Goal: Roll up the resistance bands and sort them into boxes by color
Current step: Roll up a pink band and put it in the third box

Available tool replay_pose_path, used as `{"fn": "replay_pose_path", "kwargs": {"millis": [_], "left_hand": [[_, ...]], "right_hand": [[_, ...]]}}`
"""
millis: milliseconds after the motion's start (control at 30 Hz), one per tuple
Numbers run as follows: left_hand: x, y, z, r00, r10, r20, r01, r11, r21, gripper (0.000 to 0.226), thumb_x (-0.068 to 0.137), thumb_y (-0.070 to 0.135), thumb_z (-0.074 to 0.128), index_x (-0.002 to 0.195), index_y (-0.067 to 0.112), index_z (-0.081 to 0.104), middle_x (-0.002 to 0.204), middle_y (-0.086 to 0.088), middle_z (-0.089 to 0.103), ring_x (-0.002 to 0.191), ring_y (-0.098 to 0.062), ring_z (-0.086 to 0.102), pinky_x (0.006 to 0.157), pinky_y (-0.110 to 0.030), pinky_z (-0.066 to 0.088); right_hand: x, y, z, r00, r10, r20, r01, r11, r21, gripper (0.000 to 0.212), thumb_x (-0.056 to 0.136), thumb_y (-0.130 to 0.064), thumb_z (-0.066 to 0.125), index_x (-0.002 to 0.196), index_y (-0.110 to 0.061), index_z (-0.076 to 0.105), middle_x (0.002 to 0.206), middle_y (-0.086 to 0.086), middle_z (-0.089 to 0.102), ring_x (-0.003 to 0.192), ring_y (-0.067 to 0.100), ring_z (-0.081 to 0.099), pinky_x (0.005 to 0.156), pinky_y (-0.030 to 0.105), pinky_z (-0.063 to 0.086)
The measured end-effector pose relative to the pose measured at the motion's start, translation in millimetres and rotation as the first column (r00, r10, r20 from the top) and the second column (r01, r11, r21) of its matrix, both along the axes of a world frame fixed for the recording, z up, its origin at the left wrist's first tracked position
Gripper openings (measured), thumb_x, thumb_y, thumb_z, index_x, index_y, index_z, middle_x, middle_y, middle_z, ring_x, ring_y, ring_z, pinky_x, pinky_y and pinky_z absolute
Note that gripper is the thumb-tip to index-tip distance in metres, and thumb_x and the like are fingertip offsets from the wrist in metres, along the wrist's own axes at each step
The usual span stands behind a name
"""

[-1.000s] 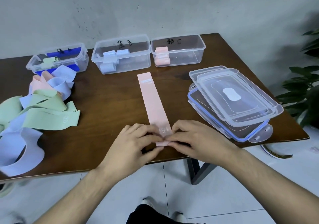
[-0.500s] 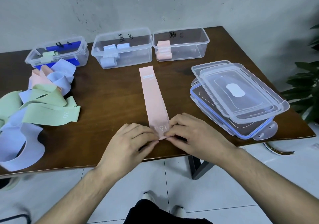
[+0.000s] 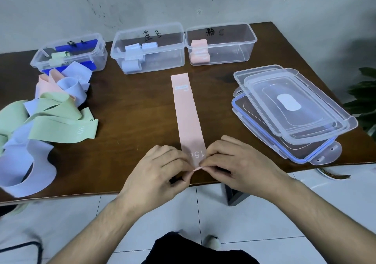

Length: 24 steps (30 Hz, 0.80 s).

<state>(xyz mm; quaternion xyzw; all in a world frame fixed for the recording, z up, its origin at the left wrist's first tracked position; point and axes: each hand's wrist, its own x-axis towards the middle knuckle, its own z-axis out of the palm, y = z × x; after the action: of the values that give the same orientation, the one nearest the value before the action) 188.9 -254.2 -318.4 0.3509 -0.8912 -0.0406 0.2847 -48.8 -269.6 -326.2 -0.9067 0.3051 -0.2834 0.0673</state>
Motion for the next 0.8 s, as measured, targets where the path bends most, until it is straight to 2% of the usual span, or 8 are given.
{"fn": "replay_pose_path", "kwargs": {"millis": [100,233,433,533,667,800], "left_hand": [[1.9,0.4,-1.3,1.000,-0.024,-0.002,0.024,1.000,-0.011,0.005,0.086,0.015,0.075,0.084,0.015,0.070,0.098,0.007,0.067,0.091,-0.016,0.061,0.075,-0.028,0.045],[3.2,-0.3,-2.9,0.999,-0.035,-0.018,0.035,0.999,-0.013,0.003,0.087,0.015,0.074,0.084,0.015,0.072,0.096,0.007,0.068,0.090,-0.016,0.062,0.075,-0.029,0.045],[2.6,-1.3,0.3,0.998,-0.015,-0.058,0.021,0.995,0.099,0.004,0.087,0.019,0.074,0.088,0.016,0.073,0.092,0.011,0.068,0.087,-0.013,0.061,0.074,-0.033,0.047],[4.8,-1.5,0.2,0.998,-0.018,-0.067,0.027,0.990,0.137,0.006,0.089,0.021,0.072,0.092,0.016,0.074,0.093,0.012,0.068,0.087,-0.013,0.060,0.073,-0.035,0.047],[4.7,-1.8,1.7,0.997,-0.003,-0.075,0.018,0.980,0.199,0.007,0.090,0.023,0.071,0.096,0.020,0.074,0.098,0.017,0.068,0.088,-0.010,0.059,0.073,-0.035,0.046],[3.9,-3.1,1.3,0.996,0.018,-0.089,0.004,0.970,0.243,0.008,0.090,0.025,0.070,0.096,0.022,0.074,0.096,0.017,0.067,0.088,-0.010,0.059,0.073,-0.037,0.048]], "right_hand": [[0.4,-0.4,-0.1,1.000,0.007,-0.010,-0.007,1.000,0.025,0.009,0.096,-0.015,0.066,0.098,-0.013,0.074,0.095,-0.001,0.063,0.079,0.010,0.041,0.079,0.014,0.037],[-0.2,-1.0,1.2,1.000,0.024,-0.012,-0.024,0.998,0.057,0.010,0.097,-0.017,0.065,0.100,-0.014,0.074,0.097,-0.002,0.065,0.079,0.013,0.047,0.080,0.014,0.038],[0.6,2.3,3.4,1.000,0.007,-0.014,-0.005,0.996,0.090,0.011,0.098,-0.019,0.065,0.100,-0.013,0.074,0.098,-0.003,0.063,0.081,0.010,0.046,0.085,0.012,0.035],[1.9,5.1,0.9,0.998,-0.012,0.062,0.000,0.981,0.193,0.008,0.095,-0.018,0.068,0.098,-0.014,0.074,0.096,-0.005,0.062,0.083,0.010,0.050,0.083,0.012,0.038],[3.0,6.2,0.4,0.988,-0.075,0.138,0.021,0.933,0.360,0.014,0.094,-0.026,0.066,0.100,-0.018,0.076,0.097,-0.013,0.064,0.090,0.006,0.058,0.083,0.013,0.042],[4.2,5.2,3.6,0.982,-0.126,0.141,0.049,0.890,0.454,0.019,0.091,-0.019,0.074,0.109,-0.024,0.073,0.093,-0.013,0.063,0.092,0.013,0.061,0.081,0.021,0.048]]}}
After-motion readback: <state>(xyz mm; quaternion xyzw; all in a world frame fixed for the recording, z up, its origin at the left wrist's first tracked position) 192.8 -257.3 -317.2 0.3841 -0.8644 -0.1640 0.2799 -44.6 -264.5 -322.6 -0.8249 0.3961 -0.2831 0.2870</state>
